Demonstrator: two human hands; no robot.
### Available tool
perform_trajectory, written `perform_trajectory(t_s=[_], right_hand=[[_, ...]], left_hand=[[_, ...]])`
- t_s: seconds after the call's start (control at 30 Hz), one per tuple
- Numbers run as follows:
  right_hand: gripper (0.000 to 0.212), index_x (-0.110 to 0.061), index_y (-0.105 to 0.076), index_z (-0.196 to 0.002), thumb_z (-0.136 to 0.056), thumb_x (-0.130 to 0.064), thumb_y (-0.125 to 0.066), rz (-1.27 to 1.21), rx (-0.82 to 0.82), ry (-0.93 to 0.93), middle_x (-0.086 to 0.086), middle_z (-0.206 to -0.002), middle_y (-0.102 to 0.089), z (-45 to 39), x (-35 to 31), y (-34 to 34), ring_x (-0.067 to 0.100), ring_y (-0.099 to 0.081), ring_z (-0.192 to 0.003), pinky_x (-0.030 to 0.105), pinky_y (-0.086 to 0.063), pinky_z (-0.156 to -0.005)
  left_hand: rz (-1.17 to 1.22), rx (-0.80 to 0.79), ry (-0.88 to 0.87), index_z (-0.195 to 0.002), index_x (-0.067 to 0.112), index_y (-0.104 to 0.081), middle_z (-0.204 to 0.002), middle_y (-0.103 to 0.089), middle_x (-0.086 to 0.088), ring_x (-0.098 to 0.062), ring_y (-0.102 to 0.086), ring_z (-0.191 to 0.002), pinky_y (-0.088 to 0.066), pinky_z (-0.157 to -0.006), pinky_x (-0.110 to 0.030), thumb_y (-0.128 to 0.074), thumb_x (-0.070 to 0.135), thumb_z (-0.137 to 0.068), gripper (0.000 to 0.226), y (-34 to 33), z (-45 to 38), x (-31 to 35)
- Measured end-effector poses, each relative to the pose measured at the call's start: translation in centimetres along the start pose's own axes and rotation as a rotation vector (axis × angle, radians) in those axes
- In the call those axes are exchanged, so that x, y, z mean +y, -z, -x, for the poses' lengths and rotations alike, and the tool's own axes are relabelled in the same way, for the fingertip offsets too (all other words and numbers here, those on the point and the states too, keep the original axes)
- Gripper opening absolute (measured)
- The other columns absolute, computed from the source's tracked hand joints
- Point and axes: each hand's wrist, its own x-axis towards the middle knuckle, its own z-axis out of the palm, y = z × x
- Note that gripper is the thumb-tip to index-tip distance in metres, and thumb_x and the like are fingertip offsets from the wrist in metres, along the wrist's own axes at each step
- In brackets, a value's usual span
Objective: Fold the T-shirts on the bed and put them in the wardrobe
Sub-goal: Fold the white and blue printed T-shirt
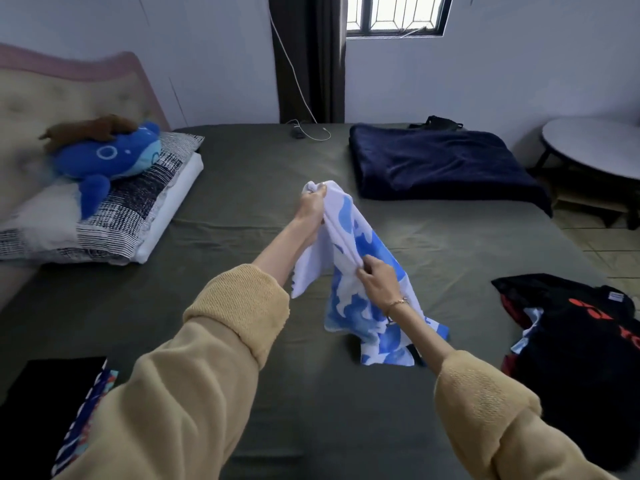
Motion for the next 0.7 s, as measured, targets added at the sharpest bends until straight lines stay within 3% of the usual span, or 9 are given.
perform_trajectory(t_s=[0.07,0.17,0.27,0.33,0.47,0.5,0.57,0.63,0.7], right_hand=[[0.009,-0.011,-0.056,-0.084,-0.089,-0.013,-0.049,0.128,0.111,-0.04,0.011,-0.085,-0.06,-0.6,-0.7,0.4,0.03,-0.051,-0.087,0.035,-0.035,-0.075],[0.02,-0.014,-0.059,-0.106,-0.092,-0.015,-0.045,0.378,0.257,0.033,0.007,-0.11,-0.062,-1.7,-2.8,1.3,0.028,-0.047,-0.112,0.038,-0.035,-0.085],[0.022,-0.011,-0.053,-0.11,-0.093,-0.007,-0.039,0.494,0.416,0.129,0.009,-0.112,-0.057,-2.6,-5.5,1.4,0.034,-0.056,-0.101,0.036,-0.034,-0.068],[0.02,-0.007,-0.049,-0.109,-0.094,-0.006,-0.036,0.428,0.453,0.116,0.013,-0.11,-0.058,-3.0,-6.5,0.9,0.04,-0.058,-0.093,0.035,-0.031,-0.063],[0.02,0.002,-0.049,-0.1,-0.097,-0.014,-0.038,0.238,0.405,0.065,0.024,-0.099,-0.062,-3.0,-6.3,-0.6,0.043,-0.055,-0.092,0.037,-0.028,-0.065],[0.017,0.003,-0.05,-0.098,-0.095,-0.011,-0.041,0.234,0.387,0.083,0.024,-0.098,-0.061,-2.8,-5.9,-1.1,0.042,-0.055,-0.092,0.036,-0.027,-0.065],[0.011,0.005,-0.052,-0.096,-0.09,-0.003,-0.046,0.267,0.356,0.108,0.024,-0.098,-0.06,-2.3,-5.3,-1.6,0.041,-0.054,-0.091,0.035,-0.029,-0.066],[0.013,0.006,-0.053,-0.094,-0.084,0.004,-0.046,0.309,0.35,0.102,0.024,-0.098,-0.058,-1.8,-5.2,-2.1,0.041,-0.054,-0.089,0.038,-0.035,-0.067],[0.018,0.006,-0.055,-0.093,-0.08,0.01,-0.043,0.355,0.342,0.101,0.023,-0.098,-0.056,-1.5,-5.2,-2.4,0.041,-0.054,-0.088,0.039,-0.035,-0.064]], left_hand=[[0.062,0.08,-0.018,-0.071,0.023,-0.034,-0.07,-0.042,0.001,-0.012,-0.041,-0.061,-0.035,-0.053,-0.024,-0.041,0.017,-0.101,0.031,1.7,-0.5,0.6],[0.276,0.17,0.033,-0.073,0.017,-0.04,-0.07,-0.045,-0.002,-0.014,-0.046,-0.059,-0.04,-0.051,-0.023,-0.038,0.005,-0.097,0.027,4.6,-1.2,2.2],[0.474,0.262,0.085,-0.089,0.011,-0.046,-0.077,-0.05,-0.005,-0.016,-0.051,-0.065,-0.045,-0.048,-0.021,-0.039,0.008,-0.098,0.012,7.3,-2.1,4.2],[0.491,0.31,0.056,-0.105,0.01,-0.048,-0.089,-0.055,-0.006,-0.016,-0.055,-0.077,-0.046,-0.051,-0.021,-0.037,0.013,-0.101,0.012,8.9,-2.2,4.9],[0.496,0.431,0.103,-0.133,0.005,-0.044,-0.128,-0.054,-0.01,-0.025,-0.057,-0.11,-0.05,-0.083,-0.031,-0.04,0.019,-0.1,0.036,12.1,-2.3,4.3],[0.486,0.427,0.153,-0.13,0.007,-0.046,-0.126,-0.053,-0.009,-0.024,-0.056,-0.11,-0.049,-0.087,-0.031,-0.04,0.021,-0.101,0.034,13.2,-2.4,3.7],[0.39,0.41,0.273,-0.101,0.011,-0.052,-0.102,-0.055,-0.008,-0.02,-0.056,-0.08,-0.047,-0.074,-0.029,-0.04,0.021,-0.1,0.016,15.1,-2.3,2.6],[0.321,0.395,0.414,-0.071,0.01,-0.044,-0.074,-0.048,-0.004,-0.016,-0.045,-0.059,-0.041,-0.061,-0.027,-0.047,0.017,-0.096,0.026,16.9,-1.8,1.4],[0.255,0.397,0.477,-0.064,0.011,-0.042,-0.065,-0.043,-0.002,-0.016,-0.043,-0.056,-0.041,-0.061,-0.027,-0.052,0.014,-0.091,0.03,18.8,-2.0,-0.6]])
